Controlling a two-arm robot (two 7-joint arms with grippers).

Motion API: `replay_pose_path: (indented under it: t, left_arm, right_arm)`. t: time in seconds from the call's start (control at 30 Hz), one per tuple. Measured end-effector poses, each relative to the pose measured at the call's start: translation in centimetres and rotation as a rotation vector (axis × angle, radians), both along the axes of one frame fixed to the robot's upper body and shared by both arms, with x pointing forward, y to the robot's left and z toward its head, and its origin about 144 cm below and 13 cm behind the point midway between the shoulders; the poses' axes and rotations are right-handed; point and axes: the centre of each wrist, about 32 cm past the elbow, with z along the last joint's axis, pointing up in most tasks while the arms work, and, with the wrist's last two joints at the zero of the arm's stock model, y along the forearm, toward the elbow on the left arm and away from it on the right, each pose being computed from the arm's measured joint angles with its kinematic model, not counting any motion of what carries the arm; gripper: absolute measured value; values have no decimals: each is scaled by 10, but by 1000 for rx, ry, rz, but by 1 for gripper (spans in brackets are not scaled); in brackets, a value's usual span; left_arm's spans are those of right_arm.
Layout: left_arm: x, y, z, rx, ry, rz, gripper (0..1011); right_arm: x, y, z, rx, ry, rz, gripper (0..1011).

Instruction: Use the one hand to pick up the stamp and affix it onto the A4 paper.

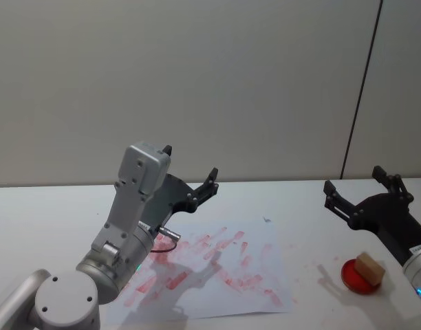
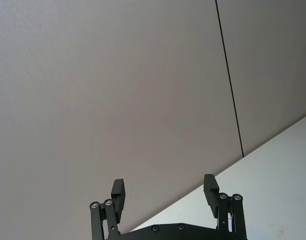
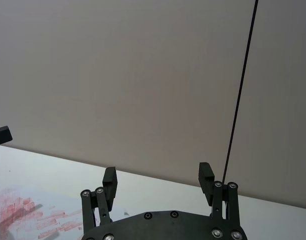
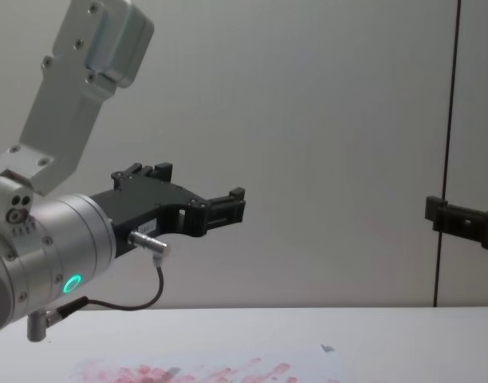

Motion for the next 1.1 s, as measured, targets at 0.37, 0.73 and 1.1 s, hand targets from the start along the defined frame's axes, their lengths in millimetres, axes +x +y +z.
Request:
replay_pose_path:
  t: [0.37, 0.73, 1.1]
  left_arm:
    - [0, 0, 0, 0, 0, 0, 1002]
    - [0, 0, 0, 0, 0, 0, 1001]
    - [0, 0, 0, 0, 0, 0, 1001]
  right_arm:
    - [0, 0, 0, 0, 0, 0, 1001]
    - [0, 0, 0, 0, 0, 0, 1001]
    - [0, 0, 0, 0, 0, 0, 1001]
